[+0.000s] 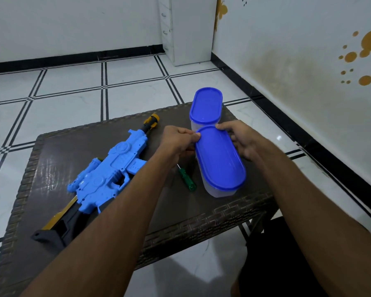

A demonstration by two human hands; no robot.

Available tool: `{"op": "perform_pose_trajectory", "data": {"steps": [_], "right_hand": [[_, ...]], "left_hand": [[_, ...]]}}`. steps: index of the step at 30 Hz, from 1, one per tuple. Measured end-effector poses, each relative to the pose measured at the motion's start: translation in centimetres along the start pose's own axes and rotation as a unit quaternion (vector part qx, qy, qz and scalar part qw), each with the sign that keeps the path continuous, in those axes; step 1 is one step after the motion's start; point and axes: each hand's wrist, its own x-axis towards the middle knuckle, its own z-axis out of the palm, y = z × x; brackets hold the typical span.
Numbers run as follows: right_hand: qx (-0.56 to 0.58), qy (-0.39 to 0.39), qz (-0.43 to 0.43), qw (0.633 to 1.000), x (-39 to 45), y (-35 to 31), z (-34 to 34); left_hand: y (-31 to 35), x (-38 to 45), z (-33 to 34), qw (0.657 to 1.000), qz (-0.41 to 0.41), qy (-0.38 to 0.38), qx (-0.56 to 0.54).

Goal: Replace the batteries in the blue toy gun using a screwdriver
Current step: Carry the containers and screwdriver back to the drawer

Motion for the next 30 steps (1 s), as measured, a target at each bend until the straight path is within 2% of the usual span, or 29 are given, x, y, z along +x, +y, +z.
{"op": "perform_pose_trajectory", "data": {"steps": [8, 11, 14, 17, 24, 27, 30], "right_hand": [[0.018, -0.009, 0.025, 0.999, 0.6, -0.2, 0.0], [0.005, 0.000, 0.007, 1.000, 0.5, 0.1, -0.2], [-0.019, 0.023, -0.027, 0.999, -0.7, 0.9, -0.3], [-0.080, -0.003, -0.034, 0.996, -2.7, 2.2, -1.2], [-0.102, -0.136, -0.025, 0.985, -9.7, 4.8, -4.2], [-0.101, -0.117, -0.023, 0.988, -10.2, 5.0, -4.0], [-0.087, -0.091, -0.016, 0.992, -10.3, 4.9, -3.2]], "left_hand": [[-0.3, 0.0, -0.1, 1.000, -0.011, 0.008, -0.027], [-0.4, -0.1, 0.1, 1.000, -0.004, 0.007, -0.029], [-0.5, -0.5, 0.2, 1.000, 0.020, 0.016, 0.002], [-1.3, -2.1, 0.0, 0.997, 0.035, 0.038, 0.057], [-4.8, -9.0, -0.1, 0.992, -0.035, -0.100, -0.069], [-5.0, -9.6, 0.4, 0.989, -0.032, -0.097, -0.102], [-4.3, -9.6, 0.6, 0.992, -0.041, -0.086, -0.088]]}}
